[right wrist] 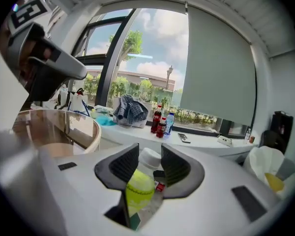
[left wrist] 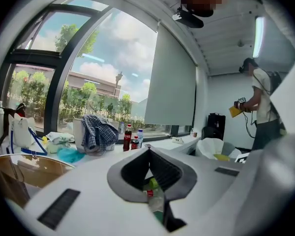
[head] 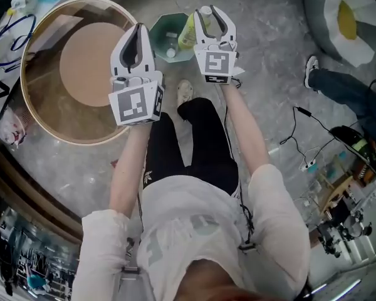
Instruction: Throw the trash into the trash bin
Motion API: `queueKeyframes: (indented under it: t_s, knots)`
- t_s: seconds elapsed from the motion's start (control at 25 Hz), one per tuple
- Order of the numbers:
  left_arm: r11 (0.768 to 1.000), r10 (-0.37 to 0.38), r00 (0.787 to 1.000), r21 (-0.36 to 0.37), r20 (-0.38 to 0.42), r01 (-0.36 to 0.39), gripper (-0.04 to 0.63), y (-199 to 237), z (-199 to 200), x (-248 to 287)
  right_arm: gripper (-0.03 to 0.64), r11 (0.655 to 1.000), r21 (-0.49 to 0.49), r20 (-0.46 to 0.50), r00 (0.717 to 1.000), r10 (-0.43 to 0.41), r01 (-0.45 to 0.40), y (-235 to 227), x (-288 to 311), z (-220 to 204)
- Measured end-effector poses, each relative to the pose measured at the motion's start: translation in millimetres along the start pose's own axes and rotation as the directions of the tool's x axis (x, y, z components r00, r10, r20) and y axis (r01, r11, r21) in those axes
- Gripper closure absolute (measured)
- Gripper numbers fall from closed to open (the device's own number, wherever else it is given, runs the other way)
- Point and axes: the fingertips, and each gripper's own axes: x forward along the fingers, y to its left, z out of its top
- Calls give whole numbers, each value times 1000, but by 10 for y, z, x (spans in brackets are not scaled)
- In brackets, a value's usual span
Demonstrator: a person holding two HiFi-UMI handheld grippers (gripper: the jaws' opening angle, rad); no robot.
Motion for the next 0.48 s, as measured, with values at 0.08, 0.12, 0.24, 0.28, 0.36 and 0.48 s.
queueKeyframes:
  t_s: [0.08, 0.12, 0.24, 0.28, 0.36, 0.48]
  knots:
    - [1000, -6, 1000, 3, -5, 6, 584, 13, -169, 76, 469, 1000, -13, -16, 1000, -11, 11, 30, 62, -273]
    - [1000, -4, 1000, 0, -4, 4, 584, 12, -221, 108, 469, 1000, -24, -20, 1000, -16, 16, 28, 82, -370]
    - [1000, -2, 1000, -10, -5, 2, 584, 11, -276, 96, 469, 999, -34, -47, 999, 1, -3, 94, 103, -542]
    - [1000, -10, 1000, -8, -10, 10, 584, 14, -268, 54, 468, 1000, -13, -68, 998, 7, -8, 142, 91, -572]
    - [1000, -24, 999, -4, -22, 24, 584, 29, -178, -63, 398, 999, 35, -102, 995, 5, -2, 220, 9, -513]
    - [1000, -12, 1000, -5, -13, 12, 584, 27, 220, -249, 371, 998, 63, -91, 996, 3, 2, 209, -193, -77]
